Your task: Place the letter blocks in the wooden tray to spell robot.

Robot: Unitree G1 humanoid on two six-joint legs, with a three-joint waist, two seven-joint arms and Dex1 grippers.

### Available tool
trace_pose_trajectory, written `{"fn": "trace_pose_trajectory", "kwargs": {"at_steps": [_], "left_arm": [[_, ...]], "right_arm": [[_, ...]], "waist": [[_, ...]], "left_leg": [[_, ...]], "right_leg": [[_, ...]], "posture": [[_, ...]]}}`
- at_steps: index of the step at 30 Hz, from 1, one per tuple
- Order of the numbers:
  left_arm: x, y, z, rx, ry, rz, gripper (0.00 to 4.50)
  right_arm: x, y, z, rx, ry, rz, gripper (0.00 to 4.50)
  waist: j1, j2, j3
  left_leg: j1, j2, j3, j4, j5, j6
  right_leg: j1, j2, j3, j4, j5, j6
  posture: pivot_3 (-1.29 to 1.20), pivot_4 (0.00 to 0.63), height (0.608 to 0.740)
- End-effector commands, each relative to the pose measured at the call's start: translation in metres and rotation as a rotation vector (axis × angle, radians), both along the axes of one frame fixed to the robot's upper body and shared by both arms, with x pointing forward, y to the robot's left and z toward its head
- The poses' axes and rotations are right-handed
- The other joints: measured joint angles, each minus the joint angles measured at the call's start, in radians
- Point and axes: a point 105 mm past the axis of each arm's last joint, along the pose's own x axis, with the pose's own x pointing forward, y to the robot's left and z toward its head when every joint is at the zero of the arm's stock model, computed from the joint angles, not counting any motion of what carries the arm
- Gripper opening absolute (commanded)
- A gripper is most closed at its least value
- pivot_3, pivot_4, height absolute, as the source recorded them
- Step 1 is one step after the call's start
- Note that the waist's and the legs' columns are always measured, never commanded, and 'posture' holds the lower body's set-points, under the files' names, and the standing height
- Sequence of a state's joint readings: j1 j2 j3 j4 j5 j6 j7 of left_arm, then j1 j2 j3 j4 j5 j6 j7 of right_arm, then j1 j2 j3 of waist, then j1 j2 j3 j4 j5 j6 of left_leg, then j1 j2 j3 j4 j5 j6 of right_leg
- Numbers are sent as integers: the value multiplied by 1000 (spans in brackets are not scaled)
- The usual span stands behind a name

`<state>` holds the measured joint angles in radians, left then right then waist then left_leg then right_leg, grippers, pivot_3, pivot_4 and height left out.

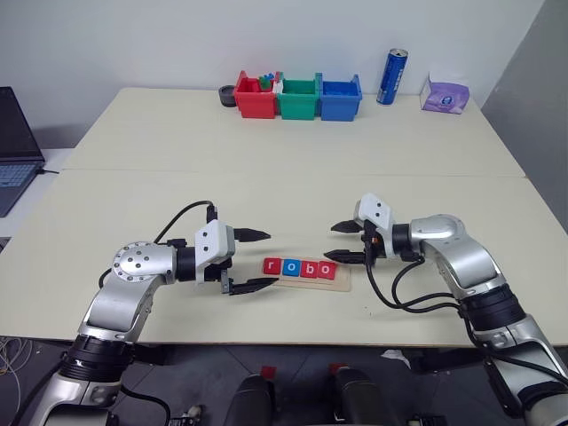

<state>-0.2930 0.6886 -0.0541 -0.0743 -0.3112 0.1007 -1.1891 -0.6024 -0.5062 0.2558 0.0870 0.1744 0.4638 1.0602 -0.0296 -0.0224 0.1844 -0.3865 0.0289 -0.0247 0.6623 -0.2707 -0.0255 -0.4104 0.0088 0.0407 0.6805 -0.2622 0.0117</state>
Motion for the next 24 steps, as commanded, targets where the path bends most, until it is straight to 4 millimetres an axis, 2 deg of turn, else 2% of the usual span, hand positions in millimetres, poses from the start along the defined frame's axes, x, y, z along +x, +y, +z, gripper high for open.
{"fn": "trace_pose_trajectory", "kwargs": {"at_steps": [1,6,11,24], "left_arm": [[0,-3,10,-3,-51,-12,4500],[-1,-3,9,-1,-53,-8,4500],[-2,-1,9,5,-54,-10,4500],[-5,-1,8,2,-55,-4,4500]], "right_arm": [[1,1,0,-19,-73,15,2184],[-1,6,-9,-49,-94,47,417],[-3,13,-15,-78,-115,87,417],[-11,20,-16,-103,-151,164,417]], "waist": [[0,0,0],[-1,0,0],[-1,0,0],[0,0,0]], "left_leg": [[0,0,0,0,0,0],[0,0,0,0,0,0],[0,0,0,0,0,0],[0,0,0,0,0,0]], "right_leg": [[0,0,0,0,0,0],[0,0,0,0,0,0],[0,0,0,0,0,0],[0,0,0,0,0,0]], "posture": [[0,150,740],[0,150,740],[0,150,740],[0,150,740]]}}
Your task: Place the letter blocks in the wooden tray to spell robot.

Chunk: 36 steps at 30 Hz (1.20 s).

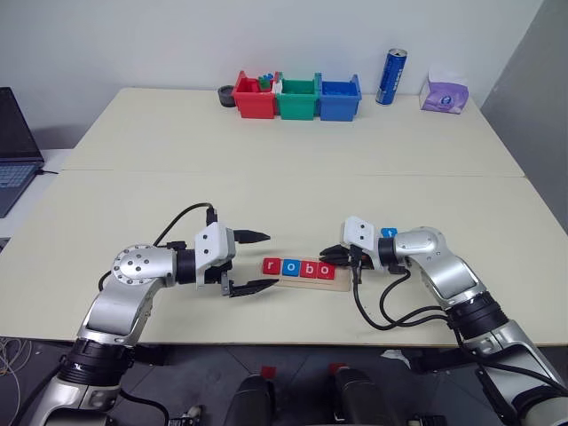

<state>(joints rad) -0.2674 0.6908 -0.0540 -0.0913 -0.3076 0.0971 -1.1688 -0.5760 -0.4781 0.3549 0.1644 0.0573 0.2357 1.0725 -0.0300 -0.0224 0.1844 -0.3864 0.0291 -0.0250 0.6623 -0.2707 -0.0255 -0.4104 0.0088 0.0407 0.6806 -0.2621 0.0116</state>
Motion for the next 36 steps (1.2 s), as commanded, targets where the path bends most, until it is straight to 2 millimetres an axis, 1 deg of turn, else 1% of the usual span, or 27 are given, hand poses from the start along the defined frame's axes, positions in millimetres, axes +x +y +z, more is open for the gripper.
{"fn": "trace_pose_trajectory", "kwargs": {"at_steps": [1,5,9,12,13,14,16,18,19,21,23,26,28,29,33,36], "left_arm": [[-2,-2,11,1,-55,-18,4500],[-1,-2,12,3,-55,-19,4500],[0,-4,13,3,-57,-27,4500],[-2,-9,16,-7,-63,-46,4500],[-3,-12,18,-12,-65,-53,4500],[-4,-14,20,-17,-66,-59,4500],[-5,-19,23,-36,-66,-64,4500],[-5,-25,25,-55,-69,-60,4500],[-5,-29,25,-68,-67,-56,4500],[-6,-38,23,-89,-58,-61,4500],[-8,-46,21,-99,-47,-73,4500],[-6,-54,20,-112,-39,-80,4500],[-3,-58,21,-117,-36,-80,4500],[-1,-60,21,-117,-37,-77,4500],[3,-64,21,-123,-35,-52,4500],[4,-64,22,-125,-36,-33,4500]], "right_arm": [[-3,5,12,1,-53,46,417],[0,6,15,13,-64,32,417],[9,-2,25,51,-71,-36,417],[13,-16,38,93,-64,-113,417],[14,-23,44,113,-60,-154,417],[14,-32,49,134,-55,-200,417],[12,-57,61,197,-53,-345,417],[10,-82,70,256,-57,-528,779],[9,-93,72,274,-65,-619,1029],[6,-111,74,289,-96,-778,1687],[1,-121,74,300,-125,-906,2405],[-5,-120,68,312,-125,-1032,3424],[-9,-112,58,320,-85,-1083,4135],[-12,-104,53,330,-55,-1089,4468],[-14,-86,41,344,8,-1122,4468],[-11,-81,34,342,41,-1166,4468]], "waist": [[0,0,0],[0,0,0],[0,0,0],[2,0,0],[2,0,0],[3,0,0],[6,0,0],[8,0,0],[8,0,0],[6,0,0],[3,0,0],[-5,0,0],[-6,1,0],[-5,1,0],[-4,1,0],[-2,1,0]], "left_leg": [[0,0,0,0,0,0],[0,0,0,0,0,0],[0,0,0,0,0,0],[0,0,0,0,0,0],[0,0,0,0,0,0],[0,0,0,0,0,0],[-1,0,-1,0,0,0],[-3,0,-3,0,0,0],[-3,0,-3,0,0,0],[-3,0,-3,0,0,0],[-3,0,-3,0,0,0],[-2,0,-2,0,0,0],[-1,1,-2,0,0,0],[0,1,-2,0,0,0],[0,1,-1,0,0,0],[0,0,-1,0,0,0]], "right_leg": [[0,0,0,0,0,0],[0,0,0,0,0,0],[0,0,0,0,0,0],[0,0,0,0,0,0],[0,0,0,0,0,0],[0,0,0,0,0,0],[0,-1,0,0,0,0],[0,-2,0,0,0,0],[0,-2,0,0,0,0],[0,-2,1,0,0,0],[0,-2,1,0,0,0],[0,0,2,1,-1,2],[0,2,2,1,-2,3],[0,2,2,2,-2,4],[0,2,3,1,-2,4],[0,2,3,0,-2,4]], "posture": [[0,150,740],[0,150,740],[0,150,740],[0,150,740],[0,150,740],[0,150,740],[0,150,740],[0,150,740],[0,150,740],[0,150,740],[0,150,740],[0,150,740],[0,150,740],[0,150,740],[0,150,740],[0,150,740]]}}
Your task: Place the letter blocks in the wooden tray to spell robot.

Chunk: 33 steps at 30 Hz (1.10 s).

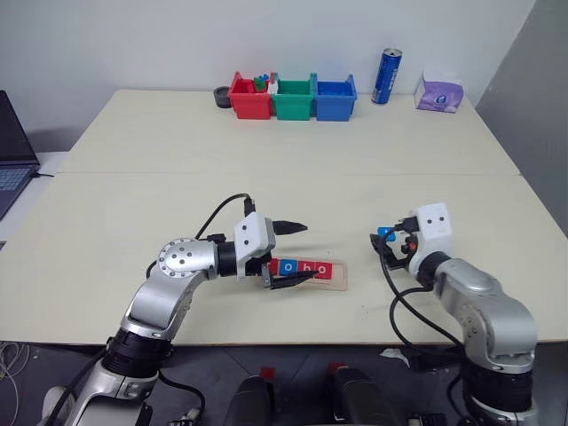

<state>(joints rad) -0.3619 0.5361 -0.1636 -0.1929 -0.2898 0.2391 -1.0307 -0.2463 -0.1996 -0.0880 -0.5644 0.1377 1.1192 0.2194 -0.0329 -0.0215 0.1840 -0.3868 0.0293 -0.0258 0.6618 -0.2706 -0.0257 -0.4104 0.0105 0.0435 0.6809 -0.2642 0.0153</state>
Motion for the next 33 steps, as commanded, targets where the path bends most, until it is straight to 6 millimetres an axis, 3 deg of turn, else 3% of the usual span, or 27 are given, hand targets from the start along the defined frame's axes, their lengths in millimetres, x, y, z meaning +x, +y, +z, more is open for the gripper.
{"fn": "trace_pose_trajectory", "kwargs": {"at_steps": [1,8,18,27,33], "left_arm": [[-1,-4,6,-11,-22,7,4500],[-2,-2,8,-17,-23,41,4500],[-3,-5,8,-29,-25,53,4500],[-1,-6,12,-41,-37,45,4500],[-3,-4,11,-36,-38,32,4500]], "right_arm": [[4,1,6,-1,-19,-57,4468],[19,-16,-3,-44,8,-208,4468],[30,-13,-23,48,74,-241,4468],[26,-16,-27,40,69,-242,1465],[-1,-23,-21,-24,108,-194,1460]], "waist": [[1,0,0],[1,0,0],[0,0,0],[0,0,0],[2,0,0]], "left_leg": [[0,0,0,0,0,0],[0,0,0,0,0,0],[0,0,0,0,0,0],[0,0,0,-1,0,0],[-1,0,0,-1,0,0]], "right_leg": [[0,0,0,0,0,0],[0,0,0,0,0,0],[0,0,0,0,0,0],[0,0,0,0,0,0],[0,0,0,-1,0,0]], "posture": [[0,150,740],[0,150,740],[0,150,740],[0,150,740],[0,150,740]]}}
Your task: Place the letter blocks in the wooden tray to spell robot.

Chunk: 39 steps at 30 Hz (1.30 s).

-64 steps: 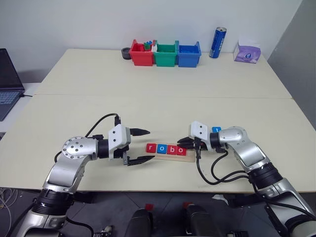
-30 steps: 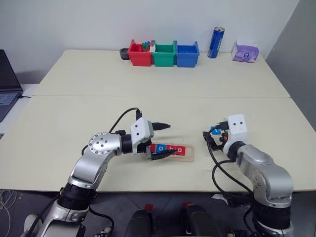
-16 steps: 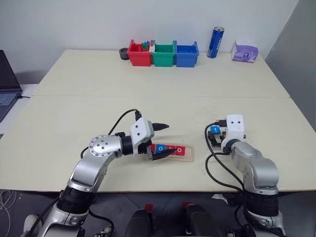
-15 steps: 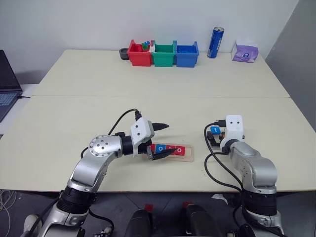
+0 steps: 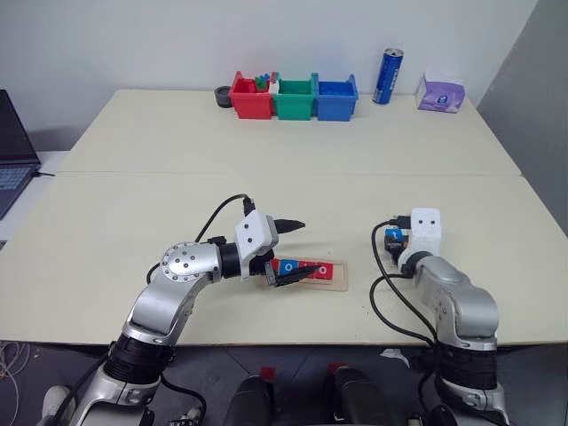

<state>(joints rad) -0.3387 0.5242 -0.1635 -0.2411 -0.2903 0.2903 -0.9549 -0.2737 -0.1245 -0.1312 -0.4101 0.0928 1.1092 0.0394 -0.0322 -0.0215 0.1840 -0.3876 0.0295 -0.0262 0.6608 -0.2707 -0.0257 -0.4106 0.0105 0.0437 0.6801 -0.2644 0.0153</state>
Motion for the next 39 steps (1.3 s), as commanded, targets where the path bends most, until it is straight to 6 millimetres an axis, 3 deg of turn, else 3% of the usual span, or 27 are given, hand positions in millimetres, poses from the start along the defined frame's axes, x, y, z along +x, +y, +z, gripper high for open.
{"fn": "trace_pose_trajectory", "kwargs": {"at_steps": [1,6,10,16,19,23,25,28,31,36,39], "left_arm": [[-4,-1,11,-11,-49,-30,4500],[-5,0,9,-7,-47,-33,4500],[-6,-1,6,-8,-43,-35,4500],[-6,-2,5,-9,-42,-41,4500],[-5,-2,4,-9,-41,-42,4500],[-4,-3,3,-12,-40,-44,4500],[-4,-4,3,-14,-41,-46,4500],[-3,-6,0,-10,-42,-49,4500],[-3,-8,0,-12,-44,-55,4500],[-6,-8,0,-4,-49,-71,4500],[-8,-8,-1,1,-51,-77,4500]], "right_arm": [[-22,1,9,-24,23,57,1460],[-63,11,5,-7,133,119,1460],[-77,21,2,6,174,149,1460],[-73,20,12,10,138,154,3509],[-60,13,35,-49,51,149,4472],[-33,-4,93,-140,-150,117,4472],[-22,-7,112,-125,-223,153,4472],[-14,6,100,-90,-210,445,4472],[-15,-1,86,-99,-205,659,4472],[-49,-8,36,-202,-68,1051,4472],[-56,-17,17,-243,-25,1142,4472]], "waist": [[2,0,0],[2,0,0],[-1,0,0],[0,0,0],[-1,0,0],[-1,1,0],[-1,0,0],[3,0,0],[4,0,0],[3,0,1],[2,-1,1]], "left_leg": [[-1,0,-1,0,0,0],[-1,0,-1,0,0,0],[-1,0,-1,0,0,0],[-1,0,-1,0,0,0],[-1,0,0,0,0,0],[-1,-1,1,1,0,0],[-1,0,0,0,0,0],[-3,0,-1,0,0,0],[-5,-1,0,0,0,1],[-5,-2,1,0,-1,2],[-4,-2,1,0,-1,2]], "right_leg": [[0,0,0,0,0,0],[0,0,-1,0,0,0],[0,0,-1,0,0,1],[0,0,-1,0,0,1],[-1,0,-1,0,0,1],[-2,0,-2,0,0,1],[-2,0,-2,-1,0,1],[-2,0,-2,-2,-1,0],[-2,-1,-2,-5,0,0],[-1,-3,-2,-6,0,0],[-1,-2,-2,-5,-1,2]], "posture": [[0,150,740],[0,150,740],[0,150,740],[0,150,740],[0,150,740],[0,150,740],[0,150,740],[0,150,740],[0,150,740],[0,150,740],[0,150,740]]}}
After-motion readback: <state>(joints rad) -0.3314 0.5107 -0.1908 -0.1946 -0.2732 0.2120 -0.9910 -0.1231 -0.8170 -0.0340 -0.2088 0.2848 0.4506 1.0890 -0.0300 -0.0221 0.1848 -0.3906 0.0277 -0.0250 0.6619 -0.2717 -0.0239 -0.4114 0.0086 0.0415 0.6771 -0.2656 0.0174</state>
